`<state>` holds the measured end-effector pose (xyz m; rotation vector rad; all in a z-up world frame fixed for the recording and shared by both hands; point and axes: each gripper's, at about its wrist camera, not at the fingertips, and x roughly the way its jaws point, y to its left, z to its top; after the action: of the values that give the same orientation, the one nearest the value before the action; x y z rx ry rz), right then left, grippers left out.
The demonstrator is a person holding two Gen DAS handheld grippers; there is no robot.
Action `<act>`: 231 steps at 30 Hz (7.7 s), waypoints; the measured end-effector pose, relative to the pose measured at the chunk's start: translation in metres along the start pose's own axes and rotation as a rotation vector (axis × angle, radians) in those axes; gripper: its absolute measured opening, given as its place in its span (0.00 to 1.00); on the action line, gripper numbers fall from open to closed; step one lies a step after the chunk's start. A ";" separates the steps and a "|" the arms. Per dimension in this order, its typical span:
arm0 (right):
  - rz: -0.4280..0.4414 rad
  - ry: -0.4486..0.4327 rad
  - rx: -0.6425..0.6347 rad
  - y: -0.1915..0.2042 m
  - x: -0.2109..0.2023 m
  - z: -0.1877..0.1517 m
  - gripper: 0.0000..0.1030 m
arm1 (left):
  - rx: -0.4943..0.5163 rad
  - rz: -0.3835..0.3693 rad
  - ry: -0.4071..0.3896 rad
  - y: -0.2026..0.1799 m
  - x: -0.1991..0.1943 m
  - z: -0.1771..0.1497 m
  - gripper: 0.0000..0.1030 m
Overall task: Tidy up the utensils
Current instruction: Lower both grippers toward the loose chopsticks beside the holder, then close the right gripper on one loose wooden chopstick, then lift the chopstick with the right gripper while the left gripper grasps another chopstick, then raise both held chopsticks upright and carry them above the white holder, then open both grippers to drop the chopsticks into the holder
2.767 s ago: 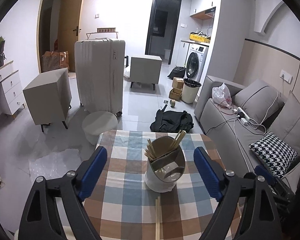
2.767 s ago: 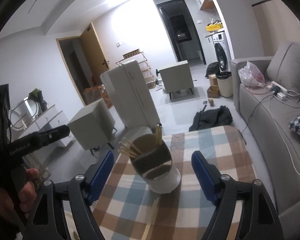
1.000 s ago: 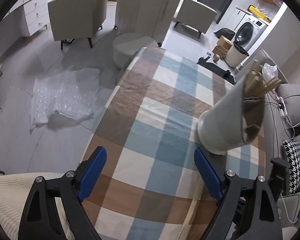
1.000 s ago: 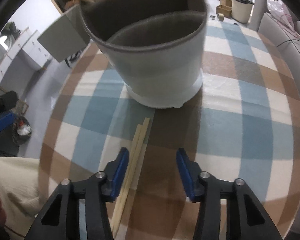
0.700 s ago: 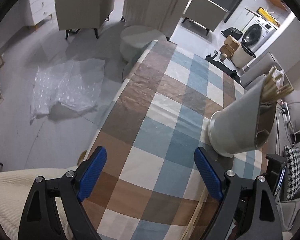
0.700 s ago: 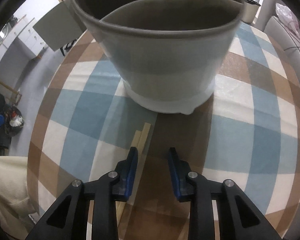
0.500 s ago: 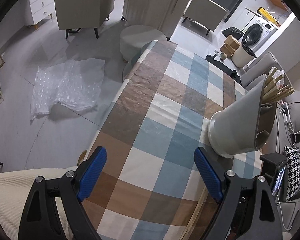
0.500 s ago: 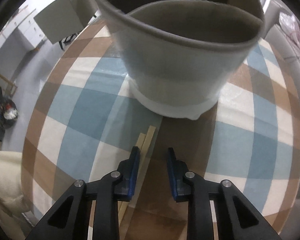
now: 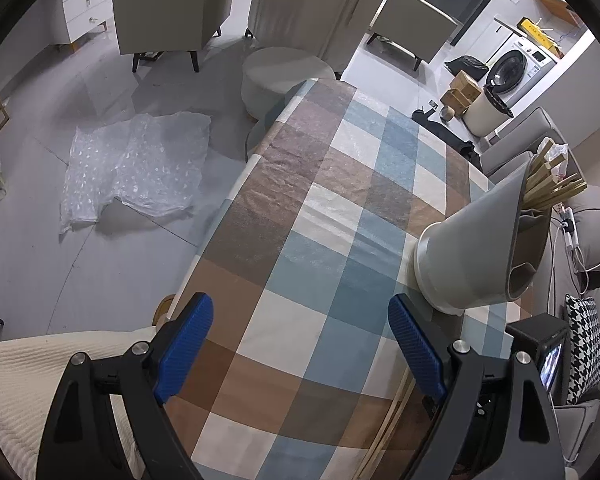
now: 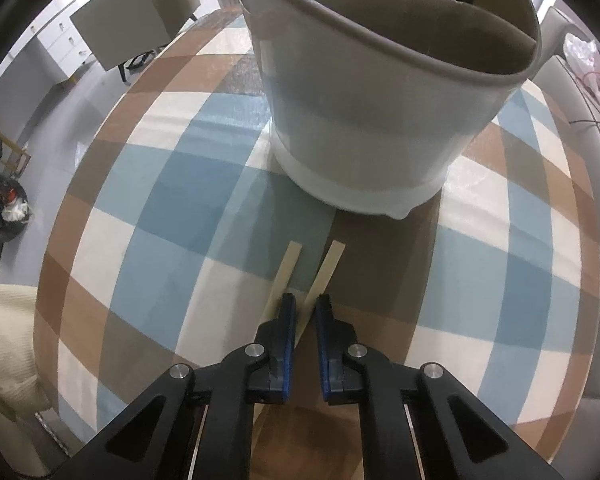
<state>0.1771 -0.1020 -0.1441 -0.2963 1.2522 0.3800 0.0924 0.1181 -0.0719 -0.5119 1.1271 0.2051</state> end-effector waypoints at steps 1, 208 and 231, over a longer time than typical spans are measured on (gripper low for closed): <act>-0.006 -0.002 -0.003 0.000 0.000 0.002 0.09 | 0.000 0.000 0.002 0.001 0.000 0.000 0.84; 0.217 -0.917 0.276 -0.100 -0.178 0.120 0.05 | 0.421 -0.336 -0.469 -0.158 -0.078 0.089 0.01; 0.204 -0.724 0.061 -0.079 -0.162 0.080 0.05 | 0.491 -0.265 -0.252 -0.159 -0.056 0.058 0.01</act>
<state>0.2371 -0.1581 0.0345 0.0327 0.5780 0.5611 0.1803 0.0143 0.0432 -0.1850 0.8134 -0.2311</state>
